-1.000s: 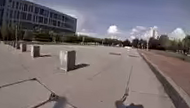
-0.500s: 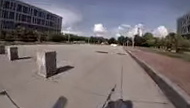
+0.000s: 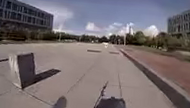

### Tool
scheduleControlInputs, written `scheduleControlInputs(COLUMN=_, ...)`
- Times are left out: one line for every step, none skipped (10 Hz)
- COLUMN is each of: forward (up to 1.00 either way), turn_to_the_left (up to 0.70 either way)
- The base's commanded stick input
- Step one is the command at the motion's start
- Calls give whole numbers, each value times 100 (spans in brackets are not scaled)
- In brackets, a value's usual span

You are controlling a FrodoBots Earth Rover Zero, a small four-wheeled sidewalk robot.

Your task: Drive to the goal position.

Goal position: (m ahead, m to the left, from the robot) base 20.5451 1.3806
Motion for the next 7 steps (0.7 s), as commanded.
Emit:
scheduleControlInputs(forward=100, turn_to_the_left=-1)
scheduleControlInputs(forward=100, turn_to_the_left=-1)
scheduleControlInputs(forward=100, turn_to_the_left=-1)
scheduleControlInputs(forward=100, turn_to_the_left=-1)
scheduleControlInputs(forward=100, turn_to_the_left=-1)
scheduleControlInputs(forward=100, turn_to_the_left=-1)
scheduleControlInputs(forward=100, turn_to_the_left=-1)
